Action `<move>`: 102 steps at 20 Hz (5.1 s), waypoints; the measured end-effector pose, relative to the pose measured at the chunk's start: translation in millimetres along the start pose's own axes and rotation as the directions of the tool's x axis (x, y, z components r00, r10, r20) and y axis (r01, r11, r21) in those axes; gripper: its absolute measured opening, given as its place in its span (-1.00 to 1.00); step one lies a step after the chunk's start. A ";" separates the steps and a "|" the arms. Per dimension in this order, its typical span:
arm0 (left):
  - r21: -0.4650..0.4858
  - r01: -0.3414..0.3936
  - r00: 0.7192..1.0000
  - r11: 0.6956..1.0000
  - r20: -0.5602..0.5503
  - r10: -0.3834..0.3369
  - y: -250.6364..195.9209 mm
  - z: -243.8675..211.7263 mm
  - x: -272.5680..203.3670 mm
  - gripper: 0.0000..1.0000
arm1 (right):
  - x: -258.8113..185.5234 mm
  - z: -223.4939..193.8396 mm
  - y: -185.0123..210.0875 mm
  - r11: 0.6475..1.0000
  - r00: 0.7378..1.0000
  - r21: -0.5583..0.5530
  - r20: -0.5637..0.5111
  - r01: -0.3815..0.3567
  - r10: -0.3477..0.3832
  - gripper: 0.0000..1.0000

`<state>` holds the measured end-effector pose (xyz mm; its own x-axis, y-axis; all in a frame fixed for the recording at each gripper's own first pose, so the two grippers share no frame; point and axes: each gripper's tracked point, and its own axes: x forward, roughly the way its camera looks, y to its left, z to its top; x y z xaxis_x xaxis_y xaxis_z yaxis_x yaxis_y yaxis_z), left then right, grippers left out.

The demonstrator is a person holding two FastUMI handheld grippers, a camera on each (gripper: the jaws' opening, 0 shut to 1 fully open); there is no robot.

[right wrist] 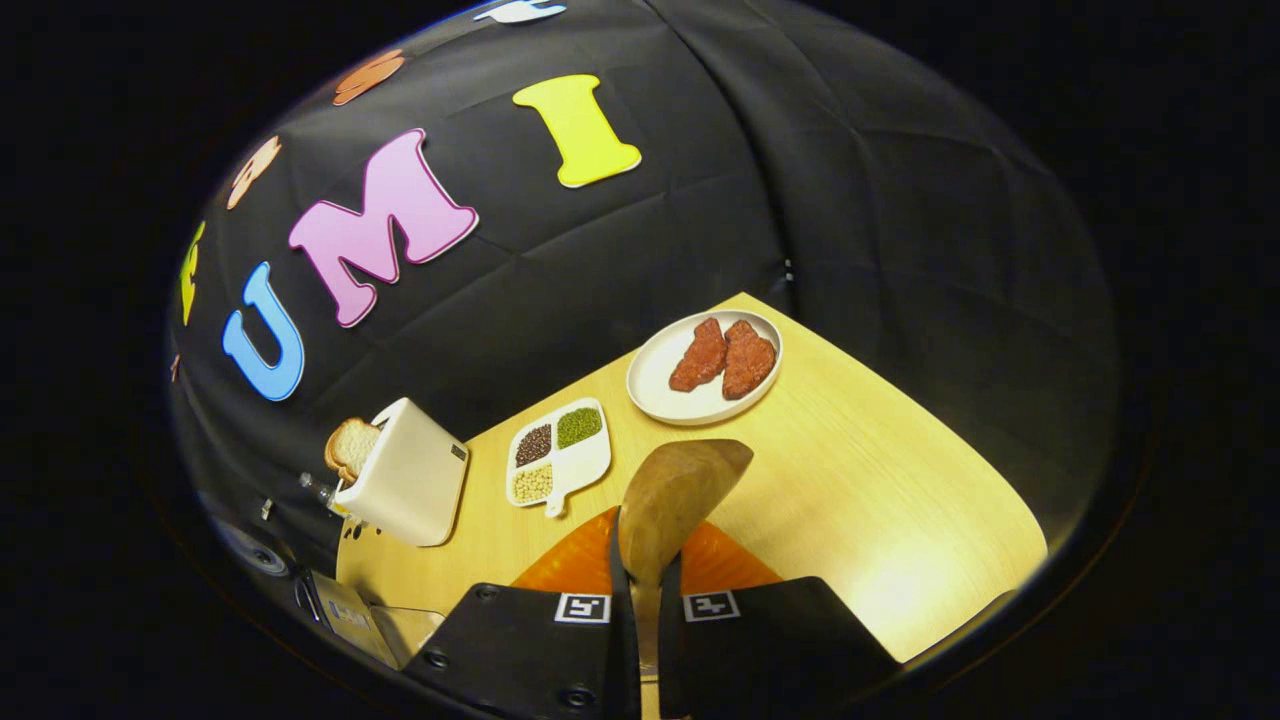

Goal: Close the left gripper, press the button to open the rice cooker; take a wooden spoon from the chopstick holder with the right hand, scoop a spoonful of rice and pour it into the rice cooker, then put the wooden spoon back into the chopstick holder.

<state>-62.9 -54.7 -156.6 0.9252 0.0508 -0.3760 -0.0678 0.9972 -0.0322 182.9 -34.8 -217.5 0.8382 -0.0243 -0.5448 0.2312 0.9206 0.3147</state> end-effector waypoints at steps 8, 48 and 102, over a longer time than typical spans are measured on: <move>-0.003 0.082 0.996 0.997 0.035 -0.082 45.3 5.4 10.7 0.92 | -74.0 49.0 56.7 0.997 0.988 -0.054 0.148 -0.046 0.054 -0.77; 0.002 0.192 0.980 0.981 -0.054 -0.192 128.5 -24.3 43.1 0.86 | -77.8 -191.7 220.0 0.984 0.972 -0.036 -0.169 -0.174 0.165 -0.77; -0.112 -0.007 0.999 0.994 0.044 0.012 248.9 -5.4 10.4 0.91 | -138.3 -169.2 524.6 0.825 0.821 -0.031 -0.127 -0.565 0.557 -0.77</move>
<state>-72.2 193.7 -173.6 0.9398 0.0652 -0.3355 -0.1159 0.9843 -0.1335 104.7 517.4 -108.5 0.7539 0.5427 -0.3704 -0.2980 0.7848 0.5433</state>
